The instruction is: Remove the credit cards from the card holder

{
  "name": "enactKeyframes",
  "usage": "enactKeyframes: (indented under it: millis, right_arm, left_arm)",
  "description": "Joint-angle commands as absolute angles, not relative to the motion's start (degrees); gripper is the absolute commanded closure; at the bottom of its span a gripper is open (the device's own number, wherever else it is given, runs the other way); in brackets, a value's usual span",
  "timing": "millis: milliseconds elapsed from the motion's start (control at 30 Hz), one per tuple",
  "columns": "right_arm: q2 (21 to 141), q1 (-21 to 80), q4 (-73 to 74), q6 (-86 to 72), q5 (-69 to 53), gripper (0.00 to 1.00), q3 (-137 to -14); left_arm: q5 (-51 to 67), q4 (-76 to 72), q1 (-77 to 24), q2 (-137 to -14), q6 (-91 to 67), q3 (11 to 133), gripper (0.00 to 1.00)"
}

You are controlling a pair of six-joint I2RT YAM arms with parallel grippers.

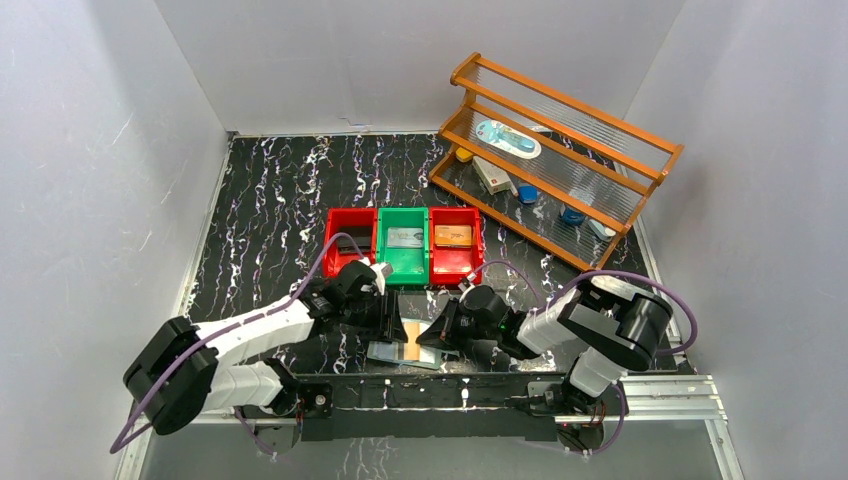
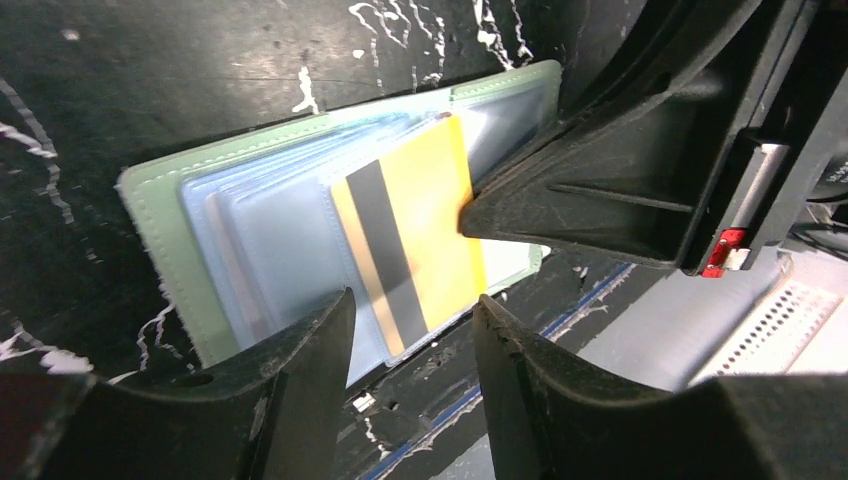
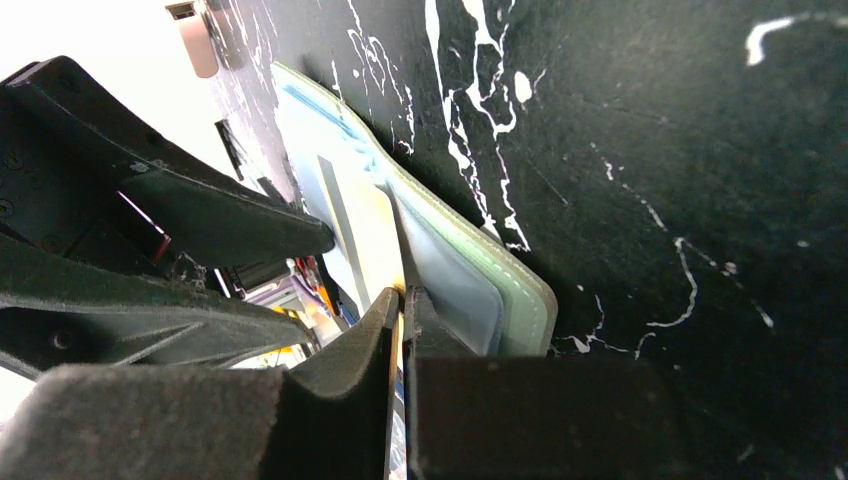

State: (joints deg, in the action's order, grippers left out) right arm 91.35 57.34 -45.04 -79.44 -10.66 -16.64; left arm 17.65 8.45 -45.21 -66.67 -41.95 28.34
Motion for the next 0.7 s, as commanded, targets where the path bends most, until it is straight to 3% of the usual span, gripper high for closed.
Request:
enactKeyframes:
  millis: [0, 300, 667]
  right_arm:
    - [90.9, 56.9, -40.9, -79.0, -7.9, 0.89, -16.5]
    - [91.7, 57.0, -42.8, -79.8, -8.3, 0.88, -15.5]
    - [92.2, 57.0, -43.8, -79.7, -8.8, 0.88, -15.9]
  left_arm:
    - [21.7, 8.1, -45.3, -69.1, -40.5, 28.8, 0.53]
    - [17.6, 9.3, -45.3, -64.2, -42.0, 29.0, 0.52]
    - [23.9, 5.2, -45.3, -68.6, -41.8, 28.3, 0.51]
